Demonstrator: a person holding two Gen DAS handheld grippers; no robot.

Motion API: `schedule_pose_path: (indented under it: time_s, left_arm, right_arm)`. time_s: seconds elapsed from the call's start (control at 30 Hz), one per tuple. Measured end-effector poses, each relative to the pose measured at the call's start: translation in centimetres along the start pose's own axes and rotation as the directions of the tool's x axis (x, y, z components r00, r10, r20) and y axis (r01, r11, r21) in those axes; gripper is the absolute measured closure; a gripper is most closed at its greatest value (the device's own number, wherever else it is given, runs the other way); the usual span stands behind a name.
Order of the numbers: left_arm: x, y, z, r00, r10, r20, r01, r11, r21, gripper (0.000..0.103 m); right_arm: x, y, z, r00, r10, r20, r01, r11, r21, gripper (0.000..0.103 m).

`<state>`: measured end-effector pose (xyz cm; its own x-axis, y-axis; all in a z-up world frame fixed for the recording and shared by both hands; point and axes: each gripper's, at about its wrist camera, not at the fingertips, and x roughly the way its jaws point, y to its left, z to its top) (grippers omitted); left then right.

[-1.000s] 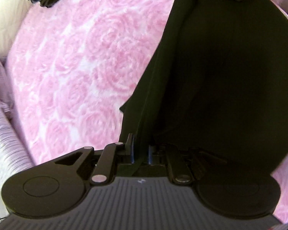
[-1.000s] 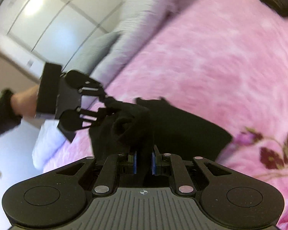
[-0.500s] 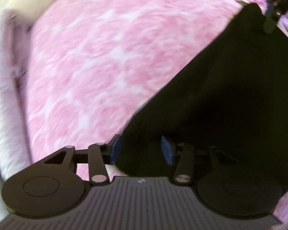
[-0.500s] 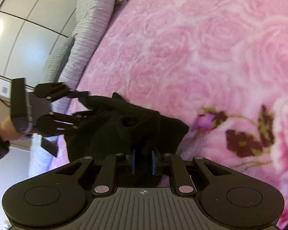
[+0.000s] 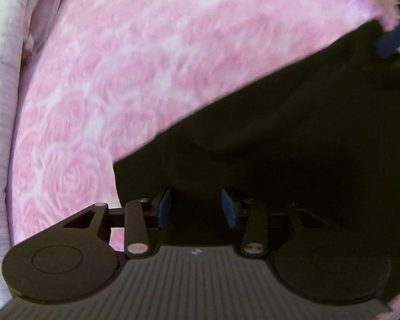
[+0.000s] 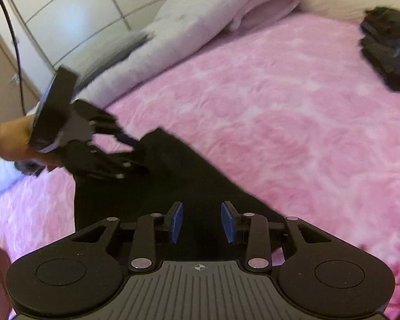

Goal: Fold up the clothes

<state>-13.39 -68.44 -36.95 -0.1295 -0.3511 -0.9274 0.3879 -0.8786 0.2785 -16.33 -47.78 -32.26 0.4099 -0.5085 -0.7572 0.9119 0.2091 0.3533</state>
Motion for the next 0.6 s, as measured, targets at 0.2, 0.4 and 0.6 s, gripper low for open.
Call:
schedule_pose_path:
  time_s: [0.2,0.4,0.6]
  left_arm:
    - [-1.0,1.8,-0.6,0.999,-0.039,0.018,0.04,0.997,-0.07,0.062]
    - [-1.5,3.9,0.8,0.982,-0.165,0.091,0.172,0.982,-0.073,0.063]
    - [0.7,4.2,2.4,0.974,-0.218,0.068,0.219,0.976,-0.005,0.079]
  right_arm:
    - [0.5,-2.4,-1.1,0.998,0.01,-0.066,-0.004,0.996,0.089,0.067]
    - [-0.6,-2.5,1.0,0.998,0.037,-0.048,-0.034,0.997,0.073,0.067]
    - [-0.4,-2.2,3.0,0.997,0.074,-0.028,-0.075,0.997,-0.029,0.054]
